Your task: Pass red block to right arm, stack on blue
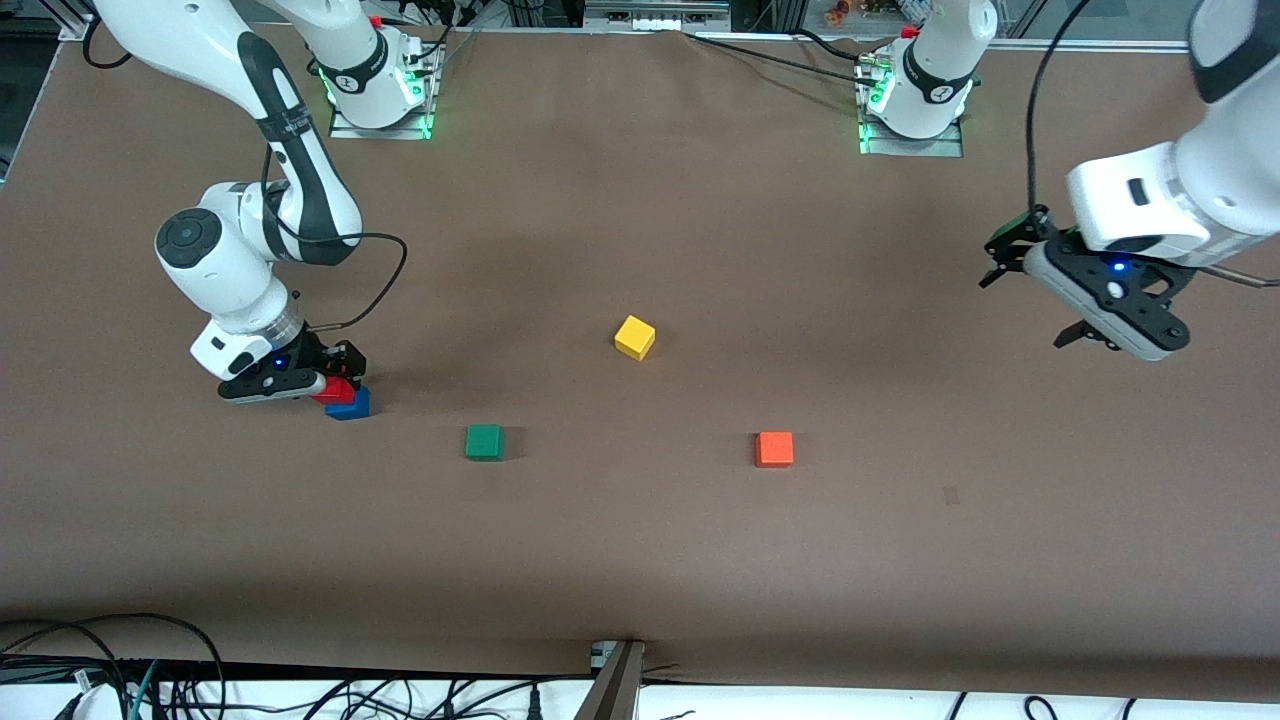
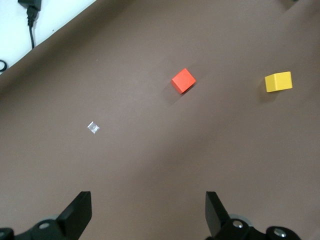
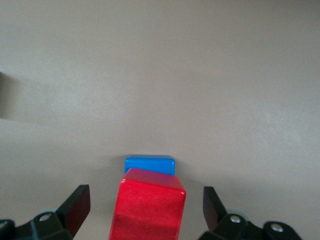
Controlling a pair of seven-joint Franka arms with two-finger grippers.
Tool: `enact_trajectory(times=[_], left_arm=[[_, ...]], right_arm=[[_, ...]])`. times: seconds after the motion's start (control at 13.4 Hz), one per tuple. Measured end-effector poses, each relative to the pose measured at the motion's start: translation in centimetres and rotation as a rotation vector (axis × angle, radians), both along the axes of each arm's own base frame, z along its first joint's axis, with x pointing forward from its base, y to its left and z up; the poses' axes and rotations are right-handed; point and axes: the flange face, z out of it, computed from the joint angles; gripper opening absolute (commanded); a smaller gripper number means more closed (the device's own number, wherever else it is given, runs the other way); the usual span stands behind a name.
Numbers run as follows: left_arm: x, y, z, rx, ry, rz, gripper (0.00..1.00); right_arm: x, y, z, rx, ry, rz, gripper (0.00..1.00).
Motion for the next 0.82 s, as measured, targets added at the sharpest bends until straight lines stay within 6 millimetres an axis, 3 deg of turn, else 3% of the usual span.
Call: enact_trajectory(times=[0.15, 0.3, 0.6, 0.82], left_arm=[[-0.7, -2.9, -0.4, 0.056, -0.004, 0.049, 1.00], [-0.8, -3.4, -0.9, 0.138, -0.023, 0.051, 1.00], [0.5, 0.2, -1.4, 0.282, -0.056, 0.062, 1.00], [1.4, 5.3, -1.3, 0.288, -0.048, 0.139, 1.00]], right_arm=[[0.5, 0.1, 1.4, 0.007, 0.070, -0.001, 1.00], [1.7, 0.0, 4.4, 0.016, 0.165, -0.004, 1.00], [3.8, 0.3, 12.8, 0.031, 0.321, 0.004, 1.00], [4.4, -0.7, 19.1, 0.008, 0.387, -0.001, 1.00]])
